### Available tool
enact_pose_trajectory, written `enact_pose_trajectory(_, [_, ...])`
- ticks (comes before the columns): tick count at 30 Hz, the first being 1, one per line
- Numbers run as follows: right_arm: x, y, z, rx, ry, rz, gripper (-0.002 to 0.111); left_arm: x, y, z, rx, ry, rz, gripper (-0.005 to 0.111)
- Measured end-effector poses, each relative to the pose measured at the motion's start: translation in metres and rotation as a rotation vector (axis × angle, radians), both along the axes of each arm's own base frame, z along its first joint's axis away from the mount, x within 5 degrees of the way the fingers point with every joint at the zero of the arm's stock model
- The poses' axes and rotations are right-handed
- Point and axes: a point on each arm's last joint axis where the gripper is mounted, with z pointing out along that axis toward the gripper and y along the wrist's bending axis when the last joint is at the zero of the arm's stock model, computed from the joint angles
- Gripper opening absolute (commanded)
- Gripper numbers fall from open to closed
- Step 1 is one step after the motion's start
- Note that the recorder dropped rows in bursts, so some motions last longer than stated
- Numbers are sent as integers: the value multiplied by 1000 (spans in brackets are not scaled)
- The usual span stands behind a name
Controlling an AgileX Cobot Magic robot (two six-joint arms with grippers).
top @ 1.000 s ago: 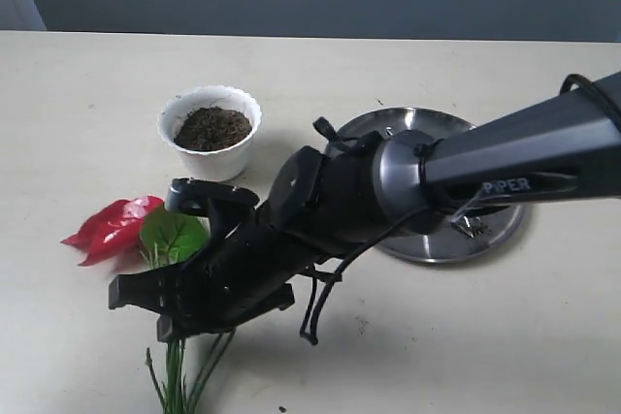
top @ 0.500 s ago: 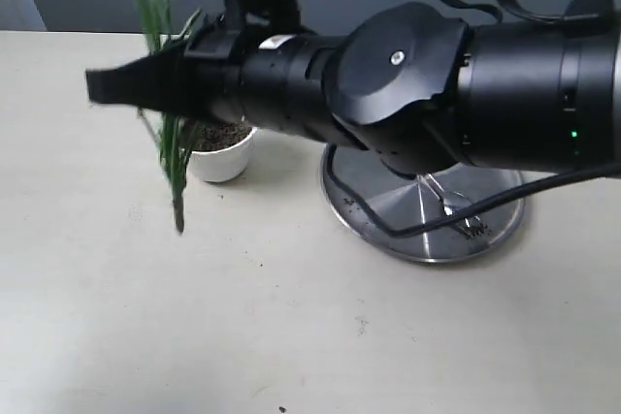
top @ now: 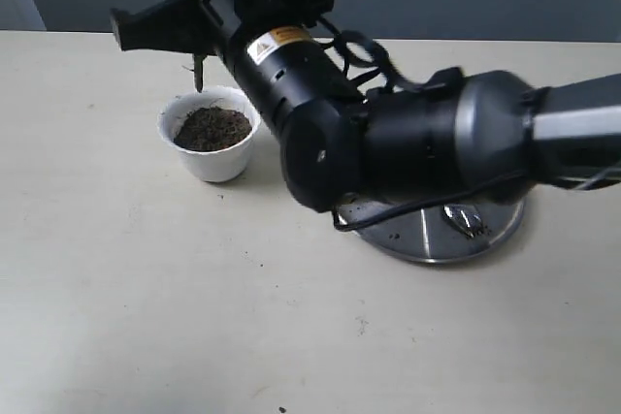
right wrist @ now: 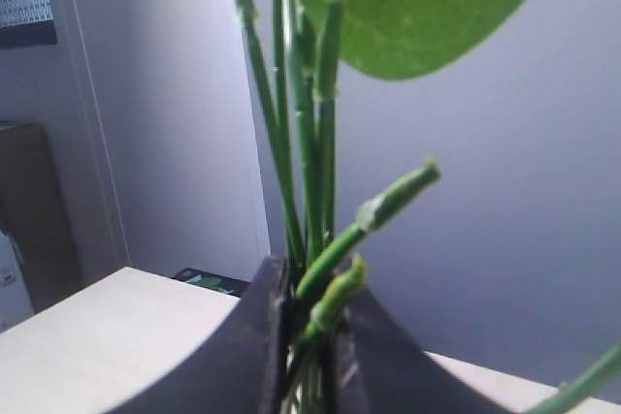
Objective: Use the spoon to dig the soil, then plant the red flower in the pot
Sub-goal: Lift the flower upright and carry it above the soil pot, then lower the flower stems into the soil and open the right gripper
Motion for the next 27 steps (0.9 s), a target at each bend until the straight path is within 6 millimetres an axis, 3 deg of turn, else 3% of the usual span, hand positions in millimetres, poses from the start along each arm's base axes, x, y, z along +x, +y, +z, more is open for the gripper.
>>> enact_pose_trajectory(7, [10,18,-40,-16,14,-8,-1,0,0,0,0,0,0,0])
enact_pose_trajectory(12, [18,26,-44,-14,1,-8,-1,0,0,0,0,0,0,0])
enact_pose_trajectory(19, [39,16,-46,-29,31,-44,-1,0,0,0,0,0,0,0])
enact_pose_trajectory(27, [37,19,-49,-61,52,4,-1,0,0,0,0,0,0,0])
